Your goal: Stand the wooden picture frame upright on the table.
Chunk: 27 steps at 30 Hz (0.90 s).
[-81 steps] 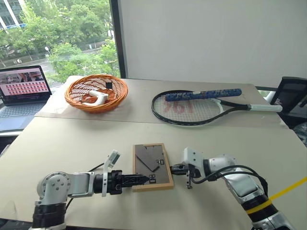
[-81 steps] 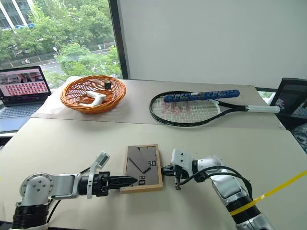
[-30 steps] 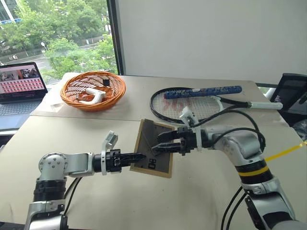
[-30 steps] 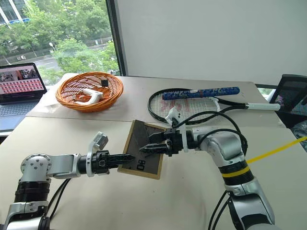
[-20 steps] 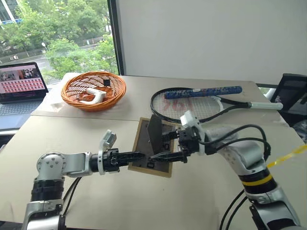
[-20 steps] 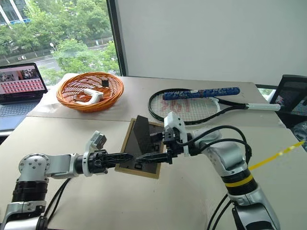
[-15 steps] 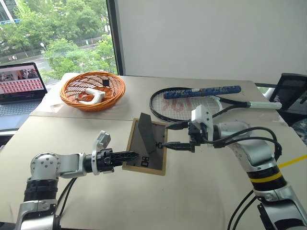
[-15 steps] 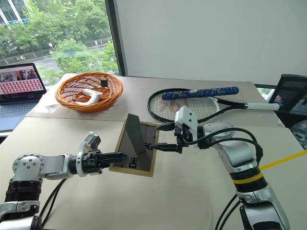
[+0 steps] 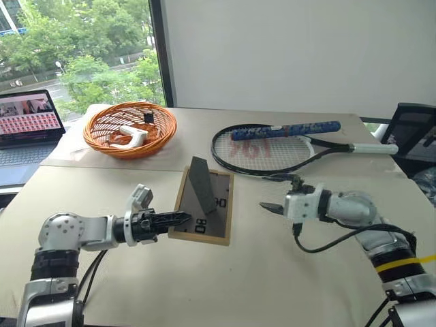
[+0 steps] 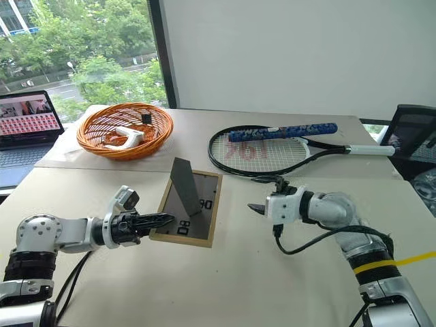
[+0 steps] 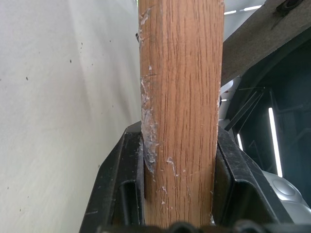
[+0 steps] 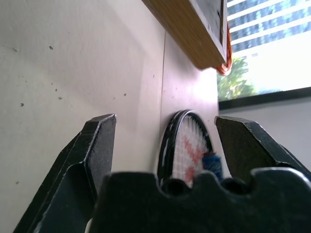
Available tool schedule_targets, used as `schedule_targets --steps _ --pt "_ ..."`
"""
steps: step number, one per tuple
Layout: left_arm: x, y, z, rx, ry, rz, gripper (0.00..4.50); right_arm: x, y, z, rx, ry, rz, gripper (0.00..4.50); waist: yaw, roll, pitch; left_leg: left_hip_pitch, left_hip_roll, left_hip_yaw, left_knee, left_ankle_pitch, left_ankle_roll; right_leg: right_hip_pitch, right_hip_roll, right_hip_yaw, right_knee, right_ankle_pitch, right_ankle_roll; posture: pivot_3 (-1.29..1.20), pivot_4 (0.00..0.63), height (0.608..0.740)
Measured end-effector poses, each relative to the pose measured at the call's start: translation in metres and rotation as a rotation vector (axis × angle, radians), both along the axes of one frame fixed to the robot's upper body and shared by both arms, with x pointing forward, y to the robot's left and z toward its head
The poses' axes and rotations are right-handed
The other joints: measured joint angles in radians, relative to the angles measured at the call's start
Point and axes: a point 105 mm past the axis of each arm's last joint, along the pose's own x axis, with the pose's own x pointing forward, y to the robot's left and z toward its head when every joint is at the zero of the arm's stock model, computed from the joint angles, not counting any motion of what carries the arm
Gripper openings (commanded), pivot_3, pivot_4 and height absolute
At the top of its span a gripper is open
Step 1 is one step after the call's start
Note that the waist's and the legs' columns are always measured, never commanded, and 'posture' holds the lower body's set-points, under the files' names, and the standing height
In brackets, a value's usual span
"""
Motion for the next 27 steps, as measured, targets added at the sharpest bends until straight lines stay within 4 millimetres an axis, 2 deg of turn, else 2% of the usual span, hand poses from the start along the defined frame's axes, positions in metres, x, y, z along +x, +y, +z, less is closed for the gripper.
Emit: schedule_targets --steps 5,10,13,16,17,19,20,21,22,23,24,27 --pt "-0.001 -0.007 -0.004 -0.005 0.024 -0.035 1.16 0.001 0.038 0.013 0.047 -0.212 0.103 3.77 0.005 0.000 0.000 0.000 0.000 -0.001 0.000 0.002 -0.003 0.000 0.000 0.000 0.002 0.000 0.000 0.00 0.150 0.725" --pt "-0.001 -0.009 0.003 -0.027 0.005 -0.053 1.16 0.003 0.052 0.017 0.078 -0.295 0.138 3.77 0.014 0.000 0.000 0.000 0.000 -0.001 0.000 0.002 -0.003 0.001 0.000 -0.001 0.002 0.000 0.000 0.00 0.150 0.725" --pt "-0.002 -0.010 0.005 -0.032 -0.005 -0.065 1.16 0.002 0.058 0.018 0.092 -0.294 0.168 3.10 0.012 0.000 0.000 0.000 0.000 -0.001 0.000 0.002 -0.003 0.001 0.000 -0.001 0.002 0.000 -0.001 0.00 0.150 0.725" --pt "-0.004 -0.011 0.009 -0.006 -0.049 -0.074 1.16 0.001 0.059 0.015 0.117 -0.255 0.178 2.04 0.011 0.000 0.000 0.000 0.000 -0.002 0.000 0.003 -0.003 0.001 0.000 -0.001 0.002 0.000 -0.001 0.00 0.150 0.725" --pt "-0.006 -0.011 0.008 0.007 -0.055 -0.080 1.16 0.000 0.059 0.014 0.112 -0.253 0.187 1.83 0.010 0.000 0.000 0.000 0.000 -0.002 0.000 0.003 -0.003 0.002 0.000 -0.001 0.002 0.000 -0.001 0.00 0.150 0.725" --pt "-0.012 -0.011 0.003 0.013 -0.067 -0.086 1.16 -0.002 0.060 0.012 0.093 -0.247 0.207 1.72 0.008 0.000 0.000 0.001 0.000 -0.002 0.000 0.003 -0.003 0.003 0.000 -0.002 0.003 0.000 -0.001 0.00 0.150 0.725" --pt "-0.013 -0.011 0.001 0.012 -0.087 -0.076 2.17 -0.003 0.060 0.011 0.088 -0.238 0.210 1.72 0.005 0.000 0.000 0.002 0.000 -0.002 0.000 0.003 -0.003 0.003 0.000 -0.002 0.003 0.001 -0.001 0.00 0.150 0.725" --pt "-0.011 -0.011 0.001 0.037 -0.131 -0.053 2.43 -0.001 0.058 0.008 0.093 -0.216 0.203 1.70 0.005 0.000 0.000 0.002 0.000 -0.002 0.000 0.003 -0.003 0.003 0.000 -0.002 0.003 0.001 -0.001 0.00 0.150 0.725" --pt "-0.009 -0.008 0.003 0.053 -0.177 -0.021 2.91 0.001 0.056 0.005 0.092 -0.198 0.194 1.47 0.006 0.000 0.000 0.002 0.000 -0.002 0.000 0.003 -0.003 0.003 0.000 -0.002 0.003 0.001 -0.002 0.00 0.150 0.725" --pt "-0.006 -0.002 0.004 0.087 -0.231 0.020 3.11 0.000 0.057 0.002 0.087 -0.177 0.199 1.35 0.004 0.000 0.000 0.002 0.000 -0.002 0.000 0.004 -0.003 0.003 0.000 -0.002 0.004 0.001 -0.002 0.00 0.150 0.725" --pt "-0.004 0.005 0.004 0.125 -0.285 0.061 3.58 0.001 0.057 -0.001 0.090 -0.155 0.201 1.30 0.001 0.000 0.000 0.003 0.000 -0.002 0.000 0.004 -0.003 0.003 0.000 -0.002 0.004 0.001 -0.002 0.00 0.150 0.725" --pt "0.002 0.031 0.001 0.249 -0.433 0.190 4.50 0.010 0.049 -0.006 0.101 -0.056 0.145 1.30 0.003 0.000 0.000 0.003 0.000 -0.002 0.000 0.004 -0.003 0.003 0.000 -0.002 0.004 0.001 -0.002 0.00 0.150 0.725"
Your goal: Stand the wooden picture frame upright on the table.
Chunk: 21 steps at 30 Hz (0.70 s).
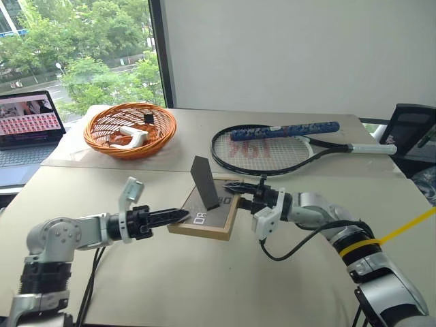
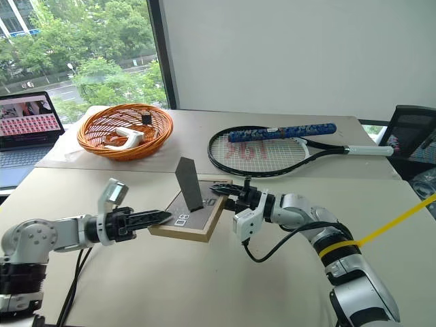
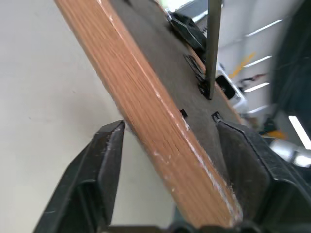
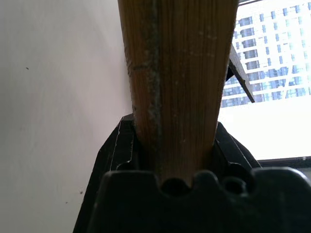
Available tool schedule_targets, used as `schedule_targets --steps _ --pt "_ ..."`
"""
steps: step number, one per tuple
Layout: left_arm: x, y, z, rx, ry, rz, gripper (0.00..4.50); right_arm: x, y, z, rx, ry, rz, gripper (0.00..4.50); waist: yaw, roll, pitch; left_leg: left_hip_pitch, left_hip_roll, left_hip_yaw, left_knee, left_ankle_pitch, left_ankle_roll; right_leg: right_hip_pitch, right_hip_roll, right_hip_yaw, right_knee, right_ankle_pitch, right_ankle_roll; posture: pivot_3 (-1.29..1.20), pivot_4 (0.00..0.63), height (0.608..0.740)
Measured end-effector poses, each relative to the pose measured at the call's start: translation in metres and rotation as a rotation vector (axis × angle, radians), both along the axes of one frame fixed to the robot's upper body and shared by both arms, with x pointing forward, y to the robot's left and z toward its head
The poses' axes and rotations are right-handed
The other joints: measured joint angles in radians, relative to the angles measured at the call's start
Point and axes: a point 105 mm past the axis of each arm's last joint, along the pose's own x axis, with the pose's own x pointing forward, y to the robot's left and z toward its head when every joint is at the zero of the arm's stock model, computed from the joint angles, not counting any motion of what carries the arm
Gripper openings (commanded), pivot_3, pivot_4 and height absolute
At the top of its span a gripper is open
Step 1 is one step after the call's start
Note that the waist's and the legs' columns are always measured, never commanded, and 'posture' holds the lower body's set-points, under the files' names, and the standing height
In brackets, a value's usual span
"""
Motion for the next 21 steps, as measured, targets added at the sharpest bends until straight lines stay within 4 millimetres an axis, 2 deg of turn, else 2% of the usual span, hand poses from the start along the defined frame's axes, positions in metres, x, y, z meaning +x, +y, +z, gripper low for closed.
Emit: schedule_targets --steps 2,5,8,9,11,13,17,21 --pt "0.002 0.017 -0.001 0.060 -0.073 0.071 4.50 0.007 -0.005 -0.004 0.012 0.104 -0.036 1.30 0.001 0.000 0.000 0.000 0.000 0.000 0.000 0.000 0.000 0.000 0.000 0.000 0.000 0.000 0.000 0.00 0.150 0.725" --pt "-0.005 0.035 -0.023 0.183 -0.099 0.124 4.50 0.019 -0.006 0.018 0.209 0.270 -0.069 1.28 -0.001 0.001 0.001 0.000 0.001 0.000 0.000 0.000 0.000 0.000 0.000 0.000 0.000 0.000 0.000 0.00 0.150 0.725" --pt "-0.006 0.048 -0.036 0.301 -0.140 0.160 4.50 0.030 0.000 0.036 0.457 0.629 -0.048 1.27 0.001 0.002 0.001 0.000 0.002 0.000 0.000 0.000 0.000 0.000 0.001 -0.001 0.001 0.000 0.000 0.00 0.150 0.725" --pt "-0.001 0.051 -0.034 0.336 -0.166 0.191 4.50 0.036 0.003 0.037 0.566 0.818 -0.033 1.27 0.005 0.002 0.001 0.000 0.002 0.000 0.000 0.000 0.001 0.000 0.001 -0.001 0.002 0.000 0.000 0.00 0.150 0.725" --pt "0.013 0.054 -0.023 0.357 -0.277 0.287 4.50 0.045 0.007 0.030 0.706 1.150 -0.034 1.27 0.016 0.002 0.001 0.000 0.001 0.000 0.001 0.001 0.002 0.000 0.001 -0.002 0.002 0.000 0.000 0.00 0.150 0.725" --pt "0.021 0.053 -0.013 0.390 -0.382 0.345 4.50 0.046 0.011 0.018 0.733 1.337 -0.053 1.27 0.020 0.002 0.001 -0.001 0.001 0.000 0.001 0.001 0.002 0.000 0.001 -0.002 0.002 0.000 0.000 0.00 0.150 0.725" --pt "0.026 0.049 0.004 0.476 -0.559 0.399 4.50 0.039 0.014 -0.004 0.682 1.521 -0.094 1.27 0.026 0.002 0.001 -0.002 0.002 0.001 -0.001 0.000 0.002 -0.003 0.001 -0.002 0.001 0.000 0.000 0.00 0.150 0.725" --pt "0.025 0.040 0.011 0.492 -0.620 0.423 4.50 0.036 0.015 -0.019 0.676 1.631 -0.129 1.27 0.025 0.002 0.001 -0.002 0.002 0.001 -0.001 0.000 0.002 -0.003 0.001 -0.001 0.001 0.000 0.000 0.00 0.150 0.725"
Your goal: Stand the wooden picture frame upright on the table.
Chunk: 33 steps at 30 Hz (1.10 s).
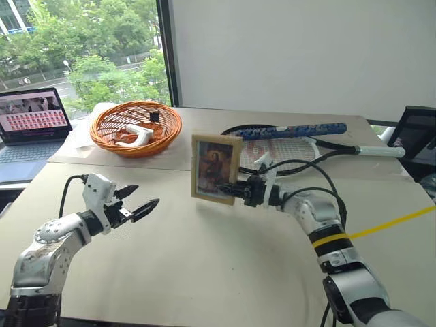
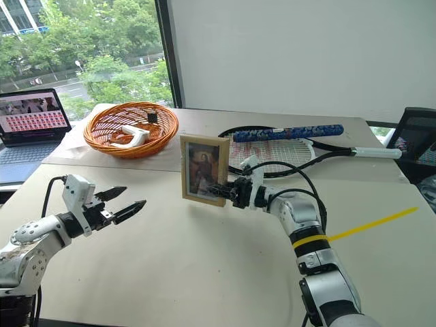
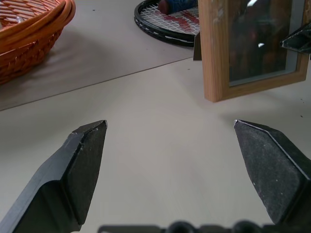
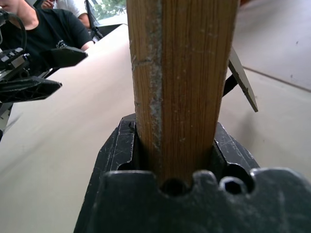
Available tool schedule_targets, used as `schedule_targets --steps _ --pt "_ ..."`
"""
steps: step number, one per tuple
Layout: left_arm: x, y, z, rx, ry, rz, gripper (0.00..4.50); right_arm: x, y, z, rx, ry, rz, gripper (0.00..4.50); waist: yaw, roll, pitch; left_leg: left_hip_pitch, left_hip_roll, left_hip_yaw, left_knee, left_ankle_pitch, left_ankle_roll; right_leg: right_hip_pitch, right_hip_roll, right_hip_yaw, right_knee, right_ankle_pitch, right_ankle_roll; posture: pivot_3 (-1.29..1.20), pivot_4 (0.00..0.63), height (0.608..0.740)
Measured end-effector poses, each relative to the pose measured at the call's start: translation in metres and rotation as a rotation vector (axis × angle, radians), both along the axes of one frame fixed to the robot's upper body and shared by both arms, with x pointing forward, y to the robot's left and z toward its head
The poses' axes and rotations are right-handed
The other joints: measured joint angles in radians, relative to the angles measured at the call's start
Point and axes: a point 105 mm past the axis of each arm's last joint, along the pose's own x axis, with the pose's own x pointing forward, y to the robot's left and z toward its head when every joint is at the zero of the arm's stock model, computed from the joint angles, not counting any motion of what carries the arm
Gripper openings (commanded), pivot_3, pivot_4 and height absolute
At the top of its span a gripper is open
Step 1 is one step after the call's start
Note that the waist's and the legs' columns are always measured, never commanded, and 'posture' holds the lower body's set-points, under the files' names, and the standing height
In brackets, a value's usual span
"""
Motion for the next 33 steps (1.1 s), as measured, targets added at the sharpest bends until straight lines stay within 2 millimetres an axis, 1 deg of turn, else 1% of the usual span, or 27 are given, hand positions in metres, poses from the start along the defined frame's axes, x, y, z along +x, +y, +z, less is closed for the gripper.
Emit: schedule_targets --steps 3,8,14,16,18,20,21,23,24,25,27,29,31,32,33 --pt "-0.002 -0.003 0.000 0.010 -0.007 0.009 4.50 -0.003 0.000 -0.003 0.020 0.039 0.014 1.27 -0.001 0.000 0.000 0.000 0.000 0.000 0.001 0.000 0.000 0.001 0.000 0.000 0.000 0.000 0.000 0.00 0.150 0.725" --pt "-0.003 -0.005 -0.008 0.035 0.015 0.013 4.50 -0.018 0.003 -0.015 0.017 0.061 0.066 1.26 0.001 0.000 0.000 0.000 0.000 0.000 0.001 0.000 0.000 0.001 0.000 0.000 0.000 0.000 0.000 0.00 0.150 0.725" --pt "0.000 -0.008 -0.006 0.039 0.010 0.008 4.50 -0.033 0.011 -0.029 -0.066 -0.009 0.106 1.24 0.000 0.000 0.000 0.000 0.000 0.000 0.001 0.000 0.000 0.001 0.000 0.000 0.000 0.000 0.000 0.00 0.150 0.725" --pt "0.000 -0.011 -0.005 0.042 0.009 0.000 4.50 -0.035 0.013 -0.030 -0.083 -0.029 0.115 2.24 -0.004 0.000 0.000 0.000 0.000 0.000 0.001 0.000 0.000 0.001 0.000 0.000 0.000 0.000 0.000 0.00 0.150 0.725" --pt "0.002 -0.012 -0.004 0.050 0.005 -0.005 4.50 -0.038 0.014 -0.037 -0.103 -0.020 0.122 2.80 -0.006 -0.001 0.000 0.001 0.000 0.000 0.001 0.000 0.000 0.001 0.000 -0.001 0.000 0.000 0.000 0.00 0.150 0.725" --pt "0.002 -0.012 -0.005 0.052 0.006 -0.006 4.50 -0.043 0.015 -0.047 -0.120 0.005 0.130 3.48 -0.007 0.000 0.000 0.000 0.000 0.000 0.001 0.000 0.000 0.001 0.000 0.000 0.000 0.000 0.000 0.00 0.150 0.725" --pt "0.002 -0.013 -0.005 0.052 0.008 -0.007 4.50 -0.043 0.015 -0.046 -0.119 0.001 0.134 3.89 -0.008 0.000 0.000 0.000 0.000 0.000 0.001 0.000 0.000 0.001 0.000 0.000 0.000 0.000 0.000 0.00 0.150 0.725" --pt "0.002 -0.014 -0.005 0.053 0.007 -0.013 4.50 -0.042 0.013 -0.043 -0.123 -0.010 0.126 4.45 -0.009 0.000 0.000 0.000 0.000 0.000 0.001 0.000 0.000 0.001 0.000 0.000 0.000 0.000 0.000 0.00 0.150 0.725" --pt "0.002 -0.014 -0.005 0.053 0.007 -0.015 4.50 -0.041 0.009 -0.041 -0.127 -0.018 0.118 4.45 -0.009 0.000 0.000 0.000 0.000 0.000 0.001 0.000 0.000 0.001 0.000 0.000 0.000 0.000 0.001 0.00 0.150 0.725" --pt "0.002 -0.014 -0.005 0.053 0.008 -0.016 4.50 -0.039 0.002 -0.036 -0.130 -0.026 0.099 4.45 -0.008 0.000 0.000 0.000 0.000 0.000 0.002 0.000 0.000 0.001 0.000 0.000 0.000 0.000 0.001 0.00 0.150 0.725" --pt "0.001 -0.013 -0.007 0.052 0.015 -0.011 4.50 -0.039 -0.021 -0.029 -0.140 -0.049 0.050 4.45 0.001 0.000 0.000 0.000 0.000 0.000 0.002 0.000 0.000 0.002 0.000 0.000 -0.001 0.000 0.001 0.00 0.150 0.725" --pt "-0.002 -0.010 -0.012 0.051 0.023 0.000 4.50 -0.041 -0.045 -0.027 -0.165 -0.066 -0.007 4.45 0.004 0.000 0.000 0.000 0.000 0.000 0.001 0.000 0.000 0.001 0.000 0.000 -0.001 0.000 0.001 0.00 0.150 0.725" --pt "-0.005 -0.005 -0.018 0.066 0.028 0.023 4.50 -0.049 -0.063 -0.030 -0.203 -0.076 -0.034 4.45 0.004 0.000 0.000 0.000 0.000 0.000 0.001 0.000 0.000 0.001 0.000 0.000 -0.001 0.000 0.001 0.00 0.150 0.725" --pt "-0.005 -0.004 -0.019 0.072 0.030 0.030 4.50 -0.055 -0.068 -0.032 -0.230 -0.088 -0.023 4.45 0.004 0.000 0.000 0.000 0.000 0.000 0.001 0.000 0.000 0.001 0.000 0.000 -0.001 0.000 0.001 0.00 0.150 0.725" --pt "-0.008 0.000 -0.024 0.078 0.041 0.048 4.50 -0.070 -0.078 -0.036 -0.285 -0.111 0.019 4.45 0.005 0.000 0.000 0.000 0.000 0.000 0.001 0.000 0.000 0.001 0.000 0.000 -0.002 0.000 0.001 0.00 0.150 0.725"
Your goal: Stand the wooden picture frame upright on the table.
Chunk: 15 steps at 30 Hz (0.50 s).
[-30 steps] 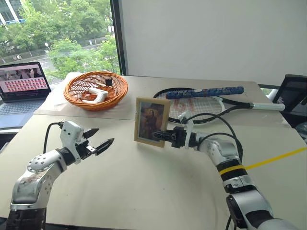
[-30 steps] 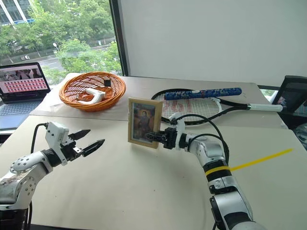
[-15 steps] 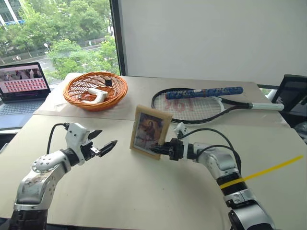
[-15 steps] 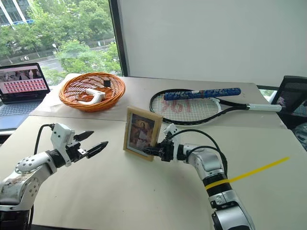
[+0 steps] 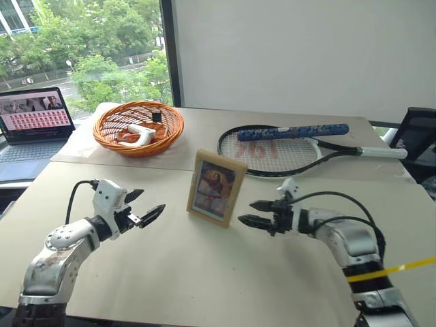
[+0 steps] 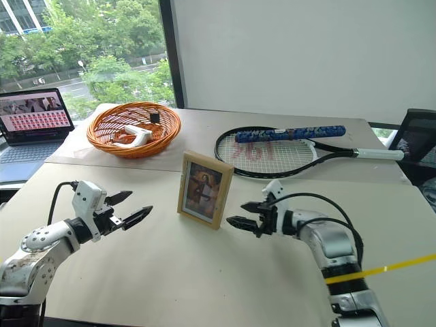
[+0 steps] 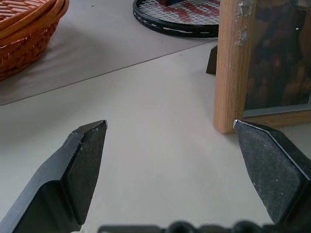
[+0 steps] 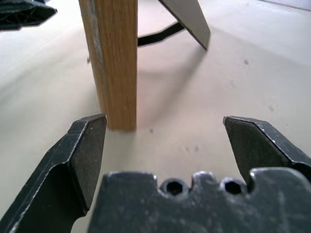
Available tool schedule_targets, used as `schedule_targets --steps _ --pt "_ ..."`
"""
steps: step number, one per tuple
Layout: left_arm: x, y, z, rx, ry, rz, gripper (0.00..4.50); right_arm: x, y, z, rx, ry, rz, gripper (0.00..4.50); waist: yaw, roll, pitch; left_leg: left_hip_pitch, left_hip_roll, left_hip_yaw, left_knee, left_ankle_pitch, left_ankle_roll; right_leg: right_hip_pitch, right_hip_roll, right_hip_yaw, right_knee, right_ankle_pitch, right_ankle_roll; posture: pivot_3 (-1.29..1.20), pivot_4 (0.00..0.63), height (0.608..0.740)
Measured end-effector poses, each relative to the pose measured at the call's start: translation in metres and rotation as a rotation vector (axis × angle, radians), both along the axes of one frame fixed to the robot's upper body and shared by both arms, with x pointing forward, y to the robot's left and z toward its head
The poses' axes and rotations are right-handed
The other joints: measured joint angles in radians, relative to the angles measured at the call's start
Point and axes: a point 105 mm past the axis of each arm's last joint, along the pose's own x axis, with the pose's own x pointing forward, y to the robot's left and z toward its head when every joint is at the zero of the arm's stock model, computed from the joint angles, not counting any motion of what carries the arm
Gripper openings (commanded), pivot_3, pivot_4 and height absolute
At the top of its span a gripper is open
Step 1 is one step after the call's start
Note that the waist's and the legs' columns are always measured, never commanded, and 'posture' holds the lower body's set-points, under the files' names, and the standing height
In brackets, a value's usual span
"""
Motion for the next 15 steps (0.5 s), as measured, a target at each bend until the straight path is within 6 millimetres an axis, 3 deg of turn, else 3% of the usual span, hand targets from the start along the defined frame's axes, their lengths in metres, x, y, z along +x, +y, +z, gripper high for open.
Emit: schedule_targets --steps 2,5,7,15 --pt "-0.002 0.003 -0.007 0.017 0.020 0.019 4.50 -0.012 -0.005 0.008 -0.040 -0.057 0.033 4.45 -0.005 0.000 0.000 0.000 0.000 0.000 0.000 0.000 0.000 0.000 0.000 0.001 0.000 0.000 0.000 0.00 0.150 0.725" --pt "-0.002 -0.003 -0.009 0.025 0.017 0.012 4.50 -0.017 -0.009 0.042 -0.024 -0.209 0.020 4.45 -0.013 0.000 0.000 0.001 0.000 0.000 0.002 0.001 0.001 0.001 0.000 0.001 0.000 0.000 0.001 0.00 0.150 0.725" --pt "-0.001 -0.007 -0.007 0.025 0.007 0.001 4.50 -0.020 -0.016 0.054 -0.028 -0.269 -0.016 4.45 -0.013 -0.002 -0.001 0.001 0.000 0.000 0.002 0.001 0.001 0.001 0.000 0.000 0.000 0.000 0.001 0.00 0.150 0.725" --pt "0.010 -0.013 -0.007 0.072 -0.005 -0.041 4.50 -0.028 -0.030 0.039 -0.037 -0.256 -0.128 4.45 -0.005 -0.003 -0.002 0.001 0.000 0.000 0.002 0.001 0.001 0.001 0.000 0.001 -0.001 0.001 0.001 0.00 0.150 0.725"
